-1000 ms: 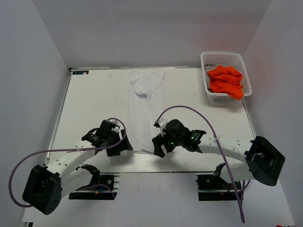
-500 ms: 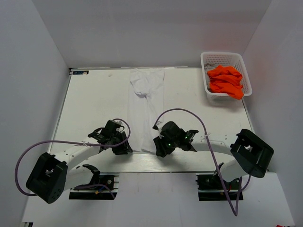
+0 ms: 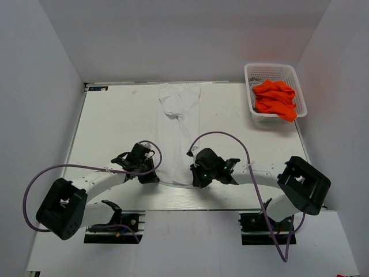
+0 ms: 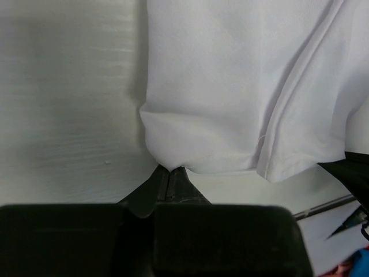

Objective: Fold and stack the t-shirts

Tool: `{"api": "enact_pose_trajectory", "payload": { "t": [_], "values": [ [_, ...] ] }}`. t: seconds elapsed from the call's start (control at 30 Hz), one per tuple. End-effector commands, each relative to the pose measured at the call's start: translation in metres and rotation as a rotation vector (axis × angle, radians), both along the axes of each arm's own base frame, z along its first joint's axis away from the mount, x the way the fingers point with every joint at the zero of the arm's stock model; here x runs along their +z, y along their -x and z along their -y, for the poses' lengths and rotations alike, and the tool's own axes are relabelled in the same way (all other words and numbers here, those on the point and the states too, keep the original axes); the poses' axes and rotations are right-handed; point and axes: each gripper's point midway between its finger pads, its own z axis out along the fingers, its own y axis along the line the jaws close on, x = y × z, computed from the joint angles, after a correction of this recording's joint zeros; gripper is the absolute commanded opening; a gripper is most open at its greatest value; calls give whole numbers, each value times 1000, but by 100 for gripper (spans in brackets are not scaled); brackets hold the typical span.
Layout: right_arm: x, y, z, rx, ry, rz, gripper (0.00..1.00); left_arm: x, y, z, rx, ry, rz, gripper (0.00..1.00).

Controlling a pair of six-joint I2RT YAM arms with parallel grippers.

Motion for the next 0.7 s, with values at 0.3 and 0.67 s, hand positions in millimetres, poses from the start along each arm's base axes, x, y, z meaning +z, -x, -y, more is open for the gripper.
{"api": "enact_pose_trajectory", "payload": {
  "t": [0.3,0.67],
  "values": [
    [77,-92,-17,-225,-62,354,0,84,-73,19,28,54,347,0],
    [119,-208,-20,-393,8,537,0,111,-181,1,243,-190,475,0]
  ]
}}
